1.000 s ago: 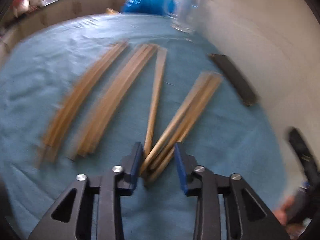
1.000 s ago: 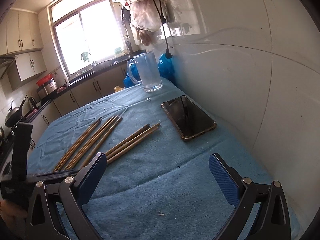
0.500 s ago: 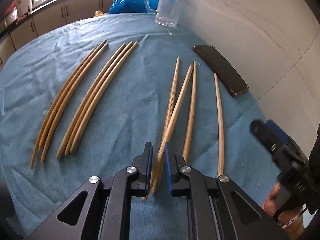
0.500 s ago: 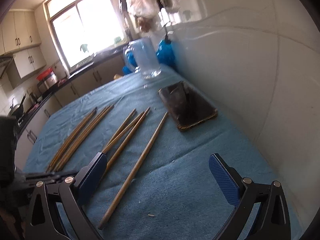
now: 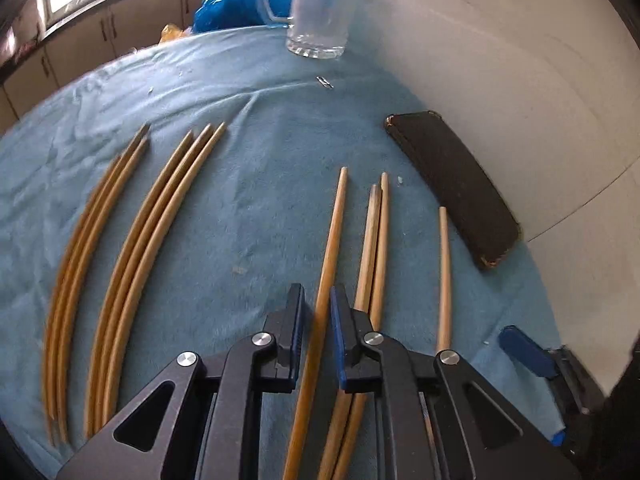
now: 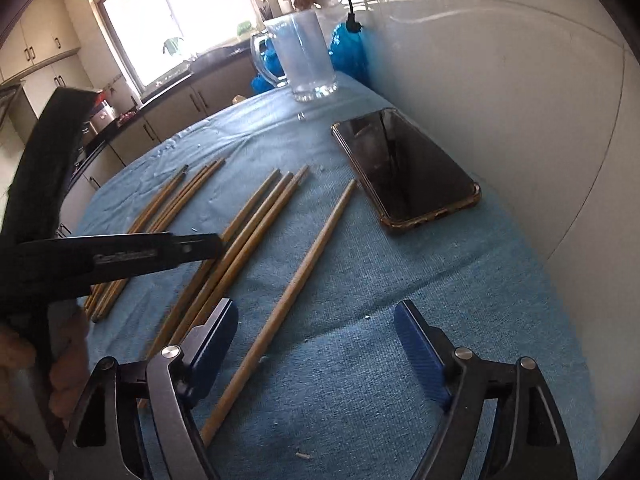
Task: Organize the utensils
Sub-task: 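Grasp one wooden chopstick with the left tool while the right tool grasps another, then lift both chopsticks upright and carry them over the black utensil cup, then open the left tool to drop its chopstick into the cup while the right tool opens too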
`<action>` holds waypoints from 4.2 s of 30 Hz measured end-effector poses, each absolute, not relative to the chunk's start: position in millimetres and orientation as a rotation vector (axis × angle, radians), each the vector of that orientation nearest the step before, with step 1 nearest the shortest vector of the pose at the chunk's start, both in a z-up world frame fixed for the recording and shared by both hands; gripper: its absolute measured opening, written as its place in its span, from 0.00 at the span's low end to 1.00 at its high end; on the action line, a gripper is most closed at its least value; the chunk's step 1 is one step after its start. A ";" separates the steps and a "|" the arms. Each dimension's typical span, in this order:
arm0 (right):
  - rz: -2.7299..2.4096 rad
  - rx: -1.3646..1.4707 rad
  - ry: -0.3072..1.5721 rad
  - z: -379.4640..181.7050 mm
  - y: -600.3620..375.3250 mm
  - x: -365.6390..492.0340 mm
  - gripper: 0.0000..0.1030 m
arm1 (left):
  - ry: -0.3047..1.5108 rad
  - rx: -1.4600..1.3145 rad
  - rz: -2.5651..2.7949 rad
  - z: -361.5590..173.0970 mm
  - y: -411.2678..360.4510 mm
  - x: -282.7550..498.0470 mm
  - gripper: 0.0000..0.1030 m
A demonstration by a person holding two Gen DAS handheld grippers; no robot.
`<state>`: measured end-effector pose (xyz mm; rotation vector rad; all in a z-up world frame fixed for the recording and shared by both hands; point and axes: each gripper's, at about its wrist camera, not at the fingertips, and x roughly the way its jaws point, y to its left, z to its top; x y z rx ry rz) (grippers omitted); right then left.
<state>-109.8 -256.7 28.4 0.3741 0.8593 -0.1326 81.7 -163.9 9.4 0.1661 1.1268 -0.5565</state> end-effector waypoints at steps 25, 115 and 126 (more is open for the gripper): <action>0.030 0.327 1.180 31.5 -265.2 -111.1 0.13 | 1.273 0.181 -0.534 15.4 -62.1 -8.9 0.07; 0.473 0.372 0.428 212.8 102.6 -1.2 0.07 | 0.425 -0.274 -0.010 214.1 249.2 -32.2 0.06; 0.512 0.212 0.573 158.0 126.8 11.1 0.08 | 0.522 -0.258 -0.007 179.8 238.9 -21.7 0.15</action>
